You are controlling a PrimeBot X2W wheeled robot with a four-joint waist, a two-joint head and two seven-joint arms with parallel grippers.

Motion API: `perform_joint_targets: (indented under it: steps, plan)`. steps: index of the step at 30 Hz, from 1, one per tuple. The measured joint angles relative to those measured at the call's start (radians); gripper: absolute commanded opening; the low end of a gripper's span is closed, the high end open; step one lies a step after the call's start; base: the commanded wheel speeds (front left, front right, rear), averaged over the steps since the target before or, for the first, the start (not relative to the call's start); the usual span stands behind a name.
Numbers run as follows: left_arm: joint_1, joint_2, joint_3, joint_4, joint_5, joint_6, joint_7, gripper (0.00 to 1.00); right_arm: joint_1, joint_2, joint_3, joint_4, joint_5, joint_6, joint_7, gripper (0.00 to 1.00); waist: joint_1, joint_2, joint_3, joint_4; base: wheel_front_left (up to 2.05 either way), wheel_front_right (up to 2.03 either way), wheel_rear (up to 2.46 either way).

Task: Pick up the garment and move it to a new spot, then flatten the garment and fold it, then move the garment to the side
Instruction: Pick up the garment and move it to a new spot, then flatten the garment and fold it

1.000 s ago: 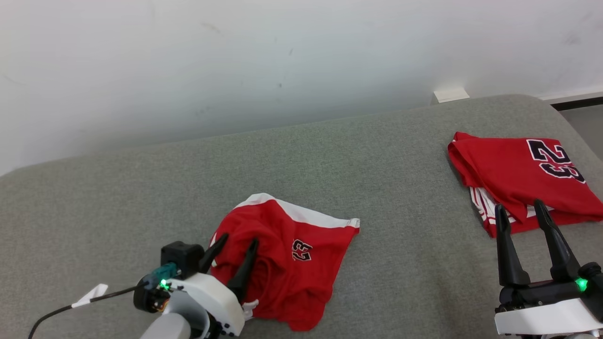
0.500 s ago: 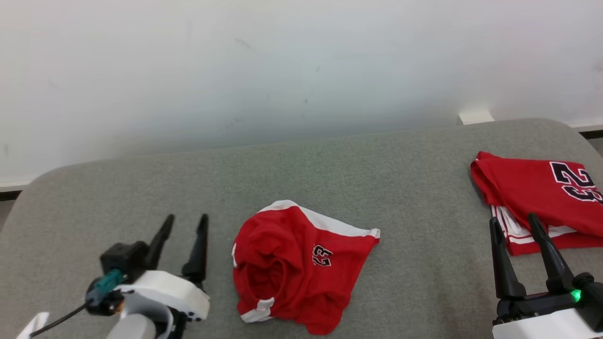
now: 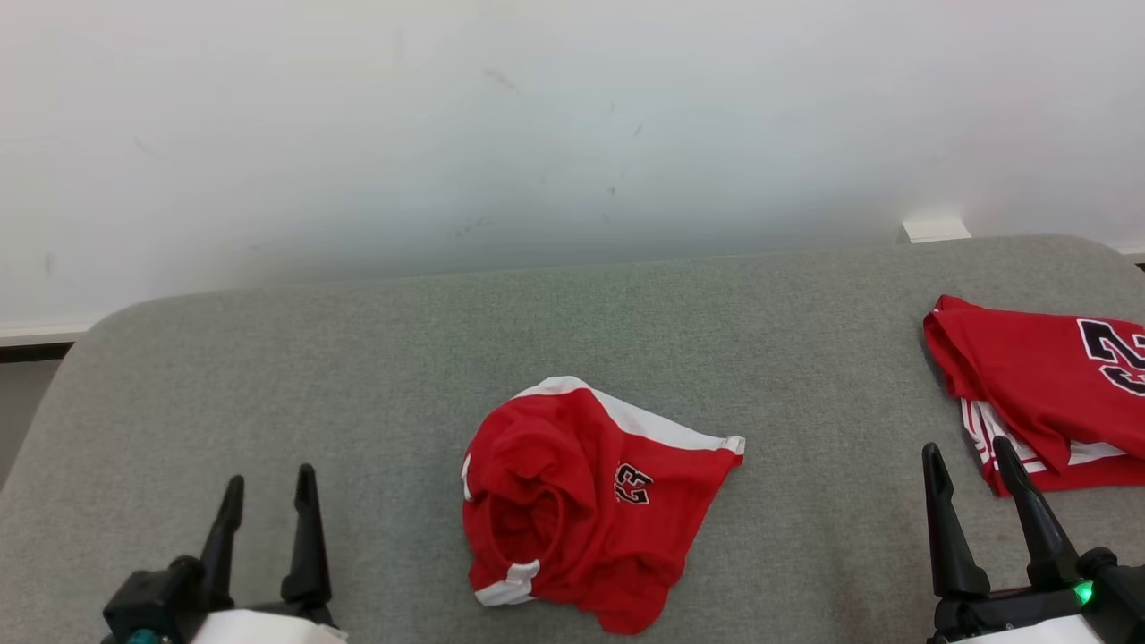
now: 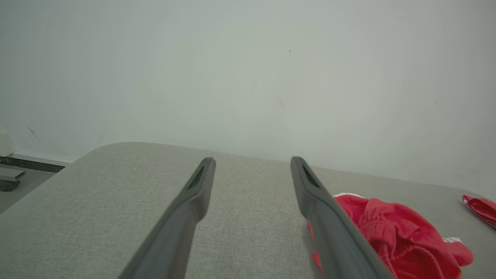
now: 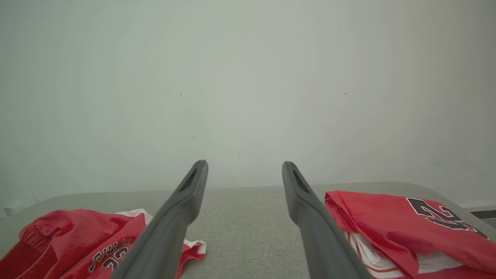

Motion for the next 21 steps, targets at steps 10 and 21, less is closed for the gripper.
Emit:
perform_joint_targets:
  steps: [10, 21]
  plan:
    - [0.015, -0.071, 0.069, 0.013, 0.067, -0.073, 0.000, 1.00, -0.002, -0.002, 0.015, 0.017, 0.000, 0.000, 0.000, 1.00, 0.0001, 0.0000, 0.008, 0.006, 0.00, 0.00, 0.00]
    - [-0.001, -0.094, 0.098, 0.031, 0.110, -0.116, 0.000, 1.00, -0.009, -0.006, 0.017, 0.023, 0.002, 0.000, 0.000, 1.00, 0.0001, 0.0000, 0.012, 0.008, 0.00, 0.00, 0.00]
